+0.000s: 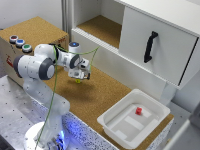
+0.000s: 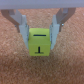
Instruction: Rotate the yellow block towards the left
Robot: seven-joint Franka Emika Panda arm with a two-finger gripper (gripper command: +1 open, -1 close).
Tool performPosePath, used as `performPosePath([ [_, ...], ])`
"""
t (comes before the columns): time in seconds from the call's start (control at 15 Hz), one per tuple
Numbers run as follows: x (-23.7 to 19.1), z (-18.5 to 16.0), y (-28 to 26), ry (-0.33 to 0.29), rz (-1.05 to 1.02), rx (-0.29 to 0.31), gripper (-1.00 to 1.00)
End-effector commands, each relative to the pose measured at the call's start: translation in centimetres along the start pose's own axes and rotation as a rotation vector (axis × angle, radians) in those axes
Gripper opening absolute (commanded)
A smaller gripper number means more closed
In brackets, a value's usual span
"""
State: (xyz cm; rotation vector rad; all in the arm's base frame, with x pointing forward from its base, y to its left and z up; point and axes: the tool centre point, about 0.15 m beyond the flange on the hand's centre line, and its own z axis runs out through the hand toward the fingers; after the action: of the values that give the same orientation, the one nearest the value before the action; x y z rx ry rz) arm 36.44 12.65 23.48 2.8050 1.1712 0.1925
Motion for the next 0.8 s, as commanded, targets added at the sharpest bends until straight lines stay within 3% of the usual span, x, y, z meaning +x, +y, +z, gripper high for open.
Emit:
performPosePath([
  [0.0,-1.3,-1.8,1.2,0.013,-0.355,0.046,-1.0],
  [0.27,-2.9,-2.1,0.9,0.098,-0.777,0.143,-1.0],
  [0.47,-4.1,-1.5,-0.2,0.092,-1.01,0.192,-1.0],
  [0.73,-3.5,-0.4,-0.4,0.112,-1.042,0.151,-1.0],
])
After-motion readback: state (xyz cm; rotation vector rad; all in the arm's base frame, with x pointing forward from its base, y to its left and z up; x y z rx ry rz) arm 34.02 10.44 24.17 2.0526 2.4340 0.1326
